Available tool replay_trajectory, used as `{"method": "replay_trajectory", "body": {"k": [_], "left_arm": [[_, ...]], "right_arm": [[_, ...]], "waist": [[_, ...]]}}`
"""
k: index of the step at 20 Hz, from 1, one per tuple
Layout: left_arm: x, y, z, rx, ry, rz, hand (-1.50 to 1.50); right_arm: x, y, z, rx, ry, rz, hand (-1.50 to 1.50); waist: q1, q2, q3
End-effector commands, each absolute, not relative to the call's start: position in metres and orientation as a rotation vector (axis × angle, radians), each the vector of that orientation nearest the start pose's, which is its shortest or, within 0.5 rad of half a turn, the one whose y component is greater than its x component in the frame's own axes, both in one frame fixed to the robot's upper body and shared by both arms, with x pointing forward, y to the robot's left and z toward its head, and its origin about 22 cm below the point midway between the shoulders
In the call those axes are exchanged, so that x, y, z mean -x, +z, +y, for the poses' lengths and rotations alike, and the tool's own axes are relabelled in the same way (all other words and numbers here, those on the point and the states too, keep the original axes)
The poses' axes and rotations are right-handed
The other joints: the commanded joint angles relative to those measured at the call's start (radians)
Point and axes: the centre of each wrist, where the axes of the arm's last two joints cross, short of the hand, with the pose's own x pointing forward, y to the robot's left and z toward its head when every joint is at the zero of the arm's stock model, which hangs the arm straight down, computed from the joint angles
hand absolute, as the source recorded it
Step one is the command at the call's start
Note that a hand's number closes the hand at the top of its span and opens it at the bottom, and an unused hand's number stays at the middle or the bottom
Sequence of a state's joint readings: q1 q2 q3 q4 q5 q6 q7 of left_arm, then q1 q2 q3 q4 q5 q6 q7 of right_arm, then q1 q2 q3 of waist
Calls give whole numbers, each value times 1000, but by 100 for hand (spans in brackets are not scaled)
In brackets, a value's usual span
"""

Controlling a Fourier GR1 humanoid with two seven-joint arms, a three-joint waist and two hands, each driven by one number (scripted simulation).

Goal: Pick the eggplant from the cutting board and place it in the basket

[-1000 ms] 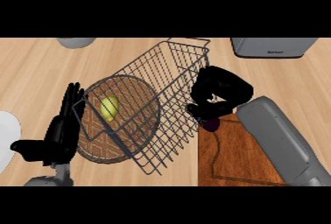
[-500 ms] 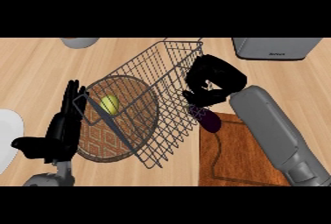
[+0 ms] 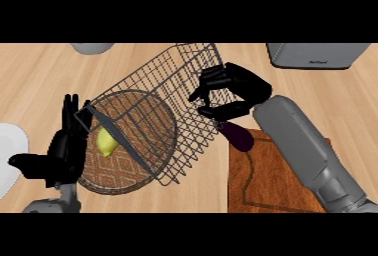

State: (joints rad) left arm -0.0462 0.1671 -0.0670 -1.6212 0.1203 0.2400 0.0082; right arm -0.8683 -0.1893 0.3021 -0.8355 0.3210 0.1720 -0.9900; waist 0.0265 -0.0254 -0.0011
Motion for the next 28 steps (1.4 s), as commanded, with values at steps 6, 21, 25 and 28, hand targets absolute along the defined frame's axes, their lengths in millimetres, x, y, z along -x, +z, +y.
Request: {"method": "replay_trajectory", "body": {"k": [6, 21, 25, 28], "left_arm": [[-249, 31, 234, -69, 18, -1692, 0], [-251, 43, 232, -46, 26, -1693, 0], [-252, 42, 220, -38, 17, -1716, 0], [-251, 41, 214, -29, 13, -1709, 0]], "right_arm": [[-410, 53, -128, 956, -1335, 3288, -150], [-460, 107, -212, 969, -963, 3668, -150], [-459, 112, -253, 992, -965, 3627, -150], [-462, 122, -253, 1136, -976, 3614, -150]], "waist": [[0, 35, 2], [35, 50, 3], [41, 58, 4], [50, 61, 5]]}}
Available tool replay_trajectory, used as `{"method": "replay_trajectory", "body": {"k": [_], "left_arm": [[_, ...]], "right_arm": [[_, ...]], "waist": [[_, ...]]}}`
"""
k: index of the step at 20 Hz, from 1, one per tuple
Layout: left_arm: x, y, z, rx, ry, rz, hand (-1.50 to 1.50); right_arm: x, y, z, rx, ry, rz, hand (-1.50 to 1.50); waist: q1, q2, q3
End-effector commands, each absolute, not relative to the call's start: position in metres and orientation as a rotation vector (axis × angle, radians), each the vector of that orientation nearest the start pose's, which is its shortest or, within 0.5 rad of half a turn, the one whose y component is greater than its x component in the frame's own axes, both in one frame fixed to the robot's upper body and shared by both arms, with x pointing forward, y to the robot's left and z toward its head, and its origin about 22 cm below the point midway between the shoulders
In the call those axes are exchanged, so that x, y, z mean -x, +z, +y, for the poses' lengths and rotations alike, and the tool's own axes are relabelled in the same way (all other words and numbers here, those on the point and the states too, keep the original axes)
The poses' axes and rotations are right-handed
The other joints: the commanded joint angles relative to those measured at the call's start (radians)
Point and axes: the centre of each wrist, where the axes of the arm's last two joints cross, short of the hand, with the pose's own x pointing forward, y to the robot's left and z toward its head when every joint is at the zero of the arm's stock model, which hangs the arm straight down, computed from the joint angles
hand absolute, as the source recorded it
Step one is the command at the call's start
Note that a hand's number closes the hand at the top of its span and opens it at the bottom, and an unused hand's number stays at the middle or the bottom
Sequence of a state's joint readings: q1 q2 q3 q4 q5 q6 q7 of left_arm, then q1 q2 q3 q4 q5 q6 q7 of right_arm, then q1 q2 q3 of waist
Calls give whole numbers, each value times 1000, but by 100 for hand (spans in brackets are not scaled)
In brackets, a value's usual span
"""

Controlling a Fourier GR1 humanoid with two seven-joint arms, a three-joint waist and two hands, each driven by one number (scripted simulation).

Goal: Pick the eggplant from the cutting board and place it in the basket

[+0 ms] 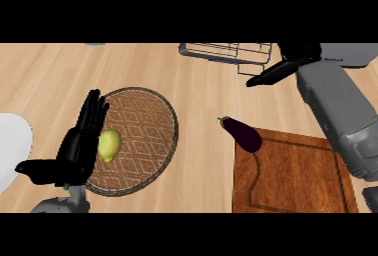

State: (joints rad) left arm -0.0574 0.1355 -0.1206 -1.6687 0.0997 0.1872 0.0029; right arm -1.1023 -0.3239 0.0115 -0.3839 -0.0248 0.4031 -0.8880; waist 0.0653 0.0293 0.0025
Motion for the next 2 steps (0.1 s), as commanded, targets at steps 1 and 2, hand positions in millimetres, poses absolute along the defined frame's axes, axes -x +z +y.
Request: {"method": "replay_trajectory", "body": {"k": [1, 2], "left_arm": [[-258, 48, 219, -8, -15, -1731, 0], [-252, 29, 215, -40, 5, -1699, 0]], "right_arm": [[-468, 141, -239, -689, 610, -2203, -150], [-463, 125, -247, -731, 599, -2197, -150]], "waist": [[24, 11, 1], [7, 8, 1]]}}
